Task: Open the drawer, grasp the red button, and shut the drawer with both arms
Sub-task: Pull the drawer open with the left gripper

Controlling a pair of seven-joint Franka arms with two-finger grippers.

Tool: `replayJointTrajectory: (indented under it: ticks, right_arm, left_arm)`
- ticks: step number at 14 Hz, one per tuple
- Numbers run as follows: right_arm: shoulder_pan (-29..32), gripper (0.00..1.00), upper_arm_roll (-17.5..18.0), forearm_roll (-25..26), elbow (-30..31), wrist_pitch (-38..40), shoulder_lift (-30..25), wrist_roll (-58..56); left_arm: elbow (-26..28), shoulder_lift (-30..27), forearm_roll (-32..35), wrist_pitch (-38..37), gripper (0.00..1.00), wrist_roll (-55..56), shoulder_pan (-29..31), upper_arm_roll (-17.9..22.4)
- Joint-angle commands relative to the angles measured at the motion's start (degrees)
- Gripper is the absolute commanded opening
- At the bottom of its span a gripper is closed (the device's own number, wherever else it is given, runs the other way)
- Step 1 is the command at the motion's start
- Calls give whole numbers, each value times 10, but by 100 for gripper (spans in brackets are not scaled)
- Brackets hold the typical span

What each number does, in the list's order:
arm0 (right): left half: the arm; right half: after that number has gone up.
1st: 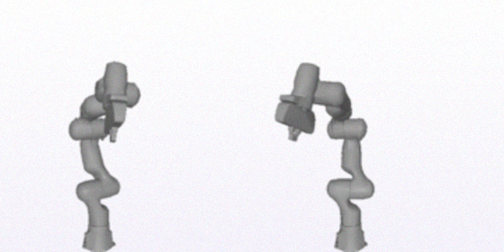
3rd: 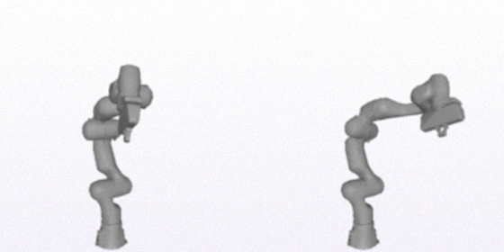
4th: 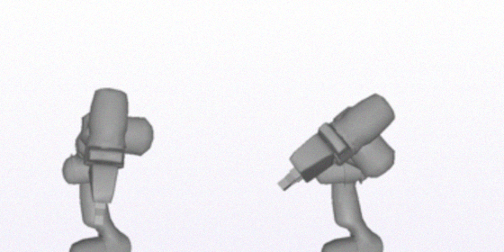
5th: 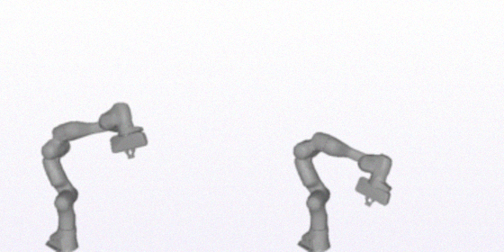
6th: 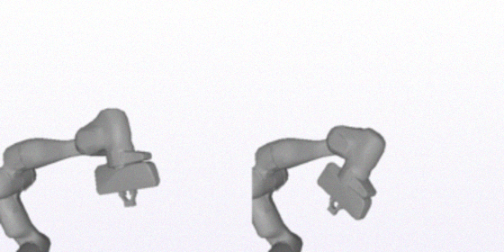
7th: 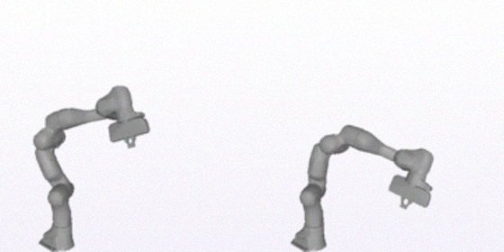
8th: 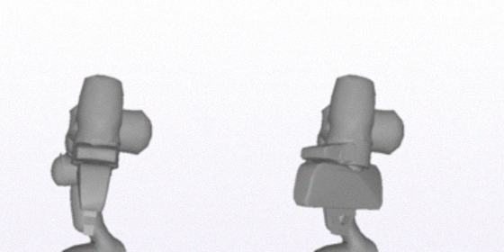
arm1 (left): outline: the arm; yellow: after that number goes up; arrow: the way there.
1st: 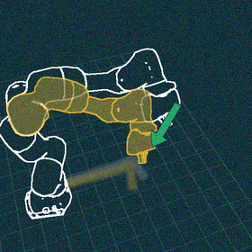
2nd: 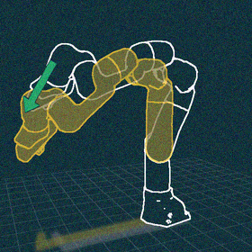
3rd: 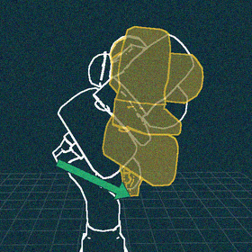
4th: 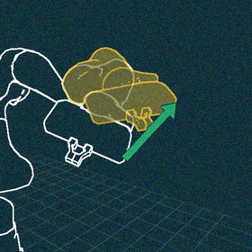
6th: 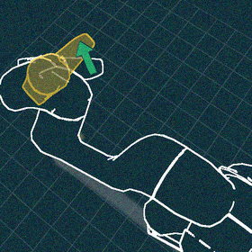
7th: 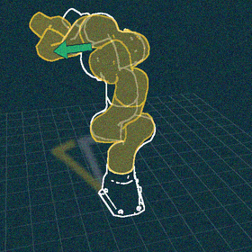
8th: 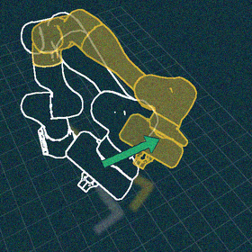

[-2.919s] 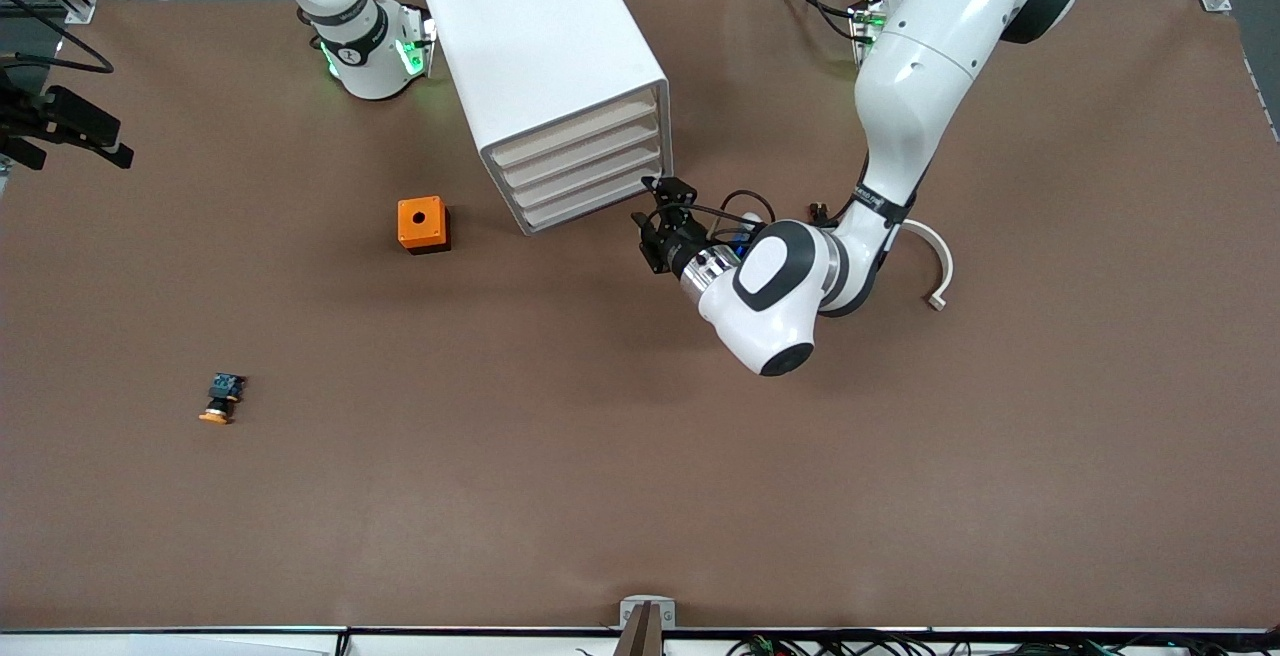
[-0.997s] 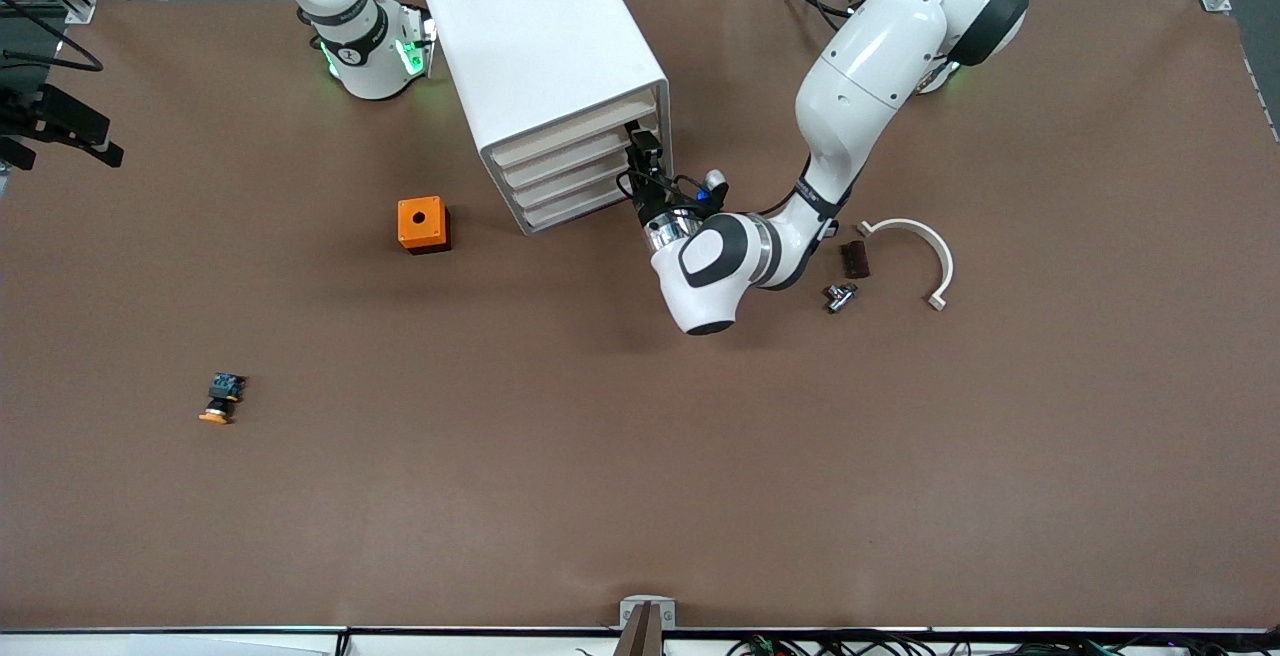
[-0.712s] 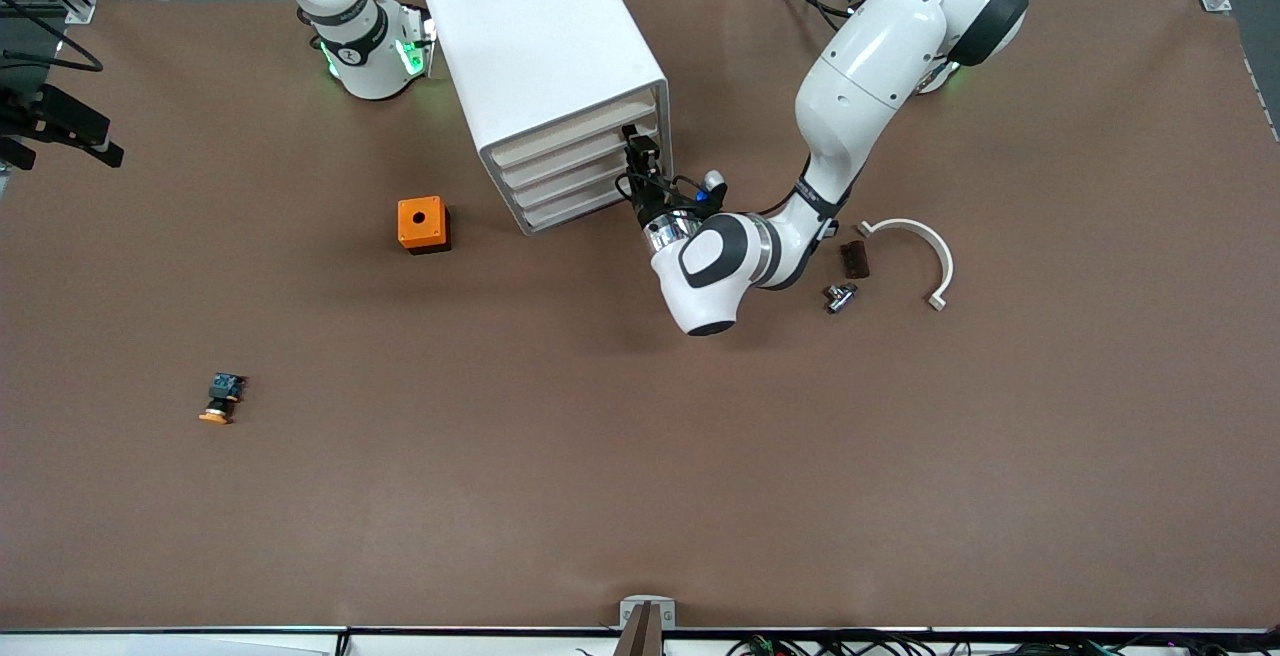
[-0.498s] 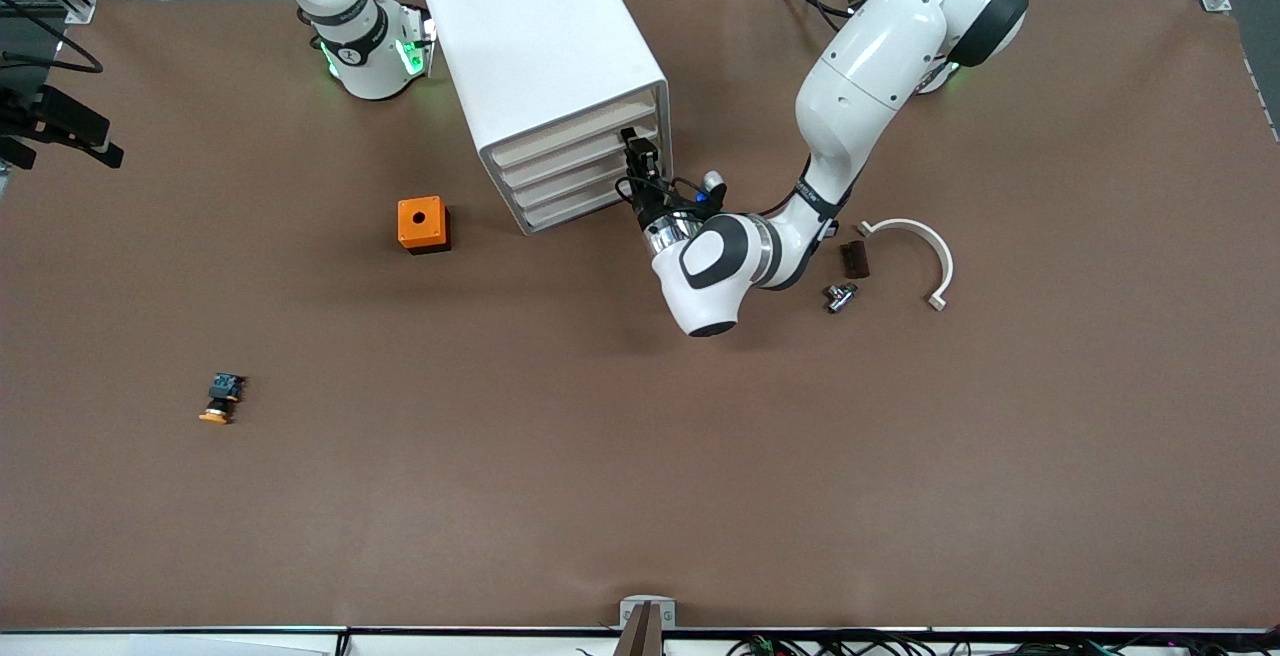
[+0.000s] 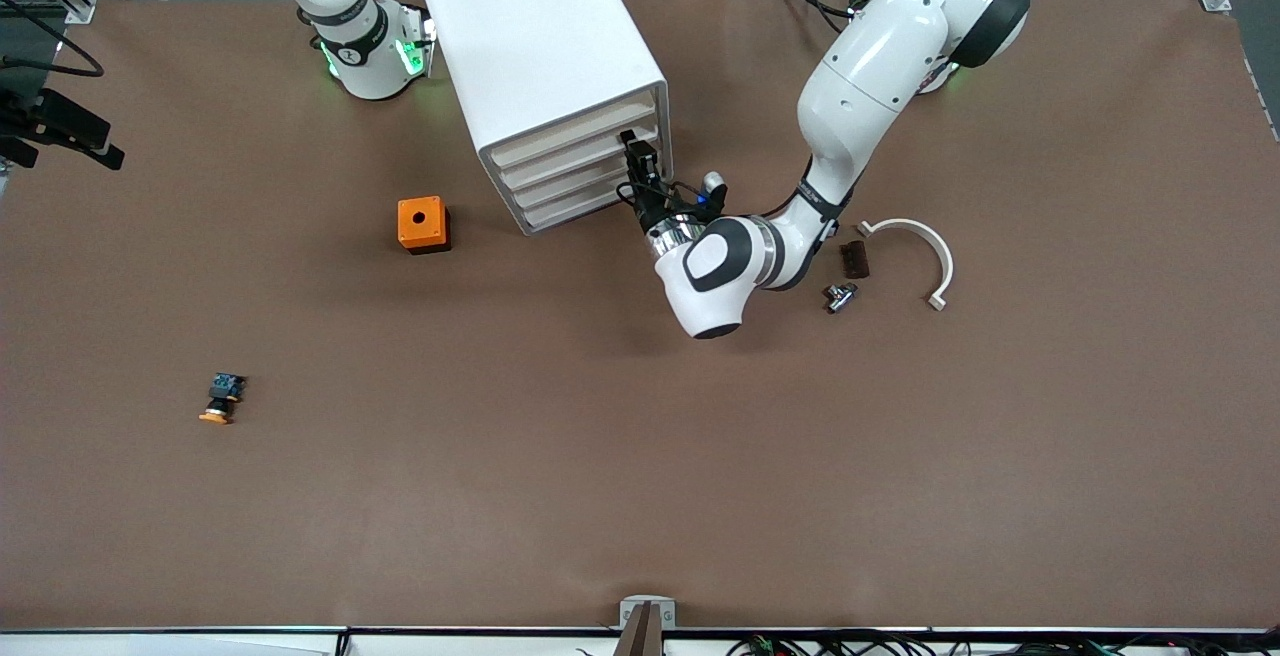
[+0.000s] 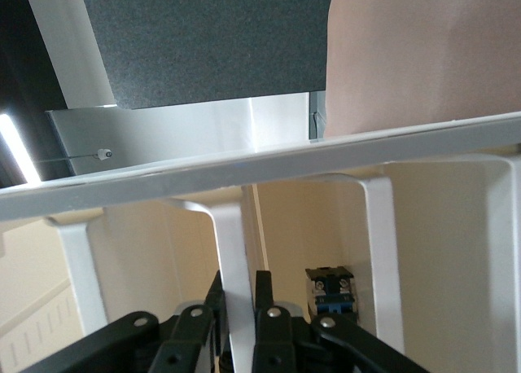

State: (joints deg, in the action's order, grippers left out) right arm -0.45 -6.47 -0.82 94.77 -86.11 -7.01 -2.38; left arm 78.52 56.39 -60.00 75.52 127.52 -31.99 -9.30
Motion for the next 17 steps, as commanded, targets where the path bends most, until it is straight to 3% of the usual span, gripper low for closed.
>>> replayJointTrajectory:
  ticks: [1,9,17]
  right_arm:
    - [0,100,2,13,12,-6,-12,12]
    - [1,100,2,28,-4,0,-6,6]
    - [-23,100,2,30,-34,0,50,4]
  left_arm:
    - [-14,6,-24,17,6,-3,25,4]
    - [-15,9,-35,50,8,0,85,6]
    - [-24,9,-55,54,10,4,122,14]
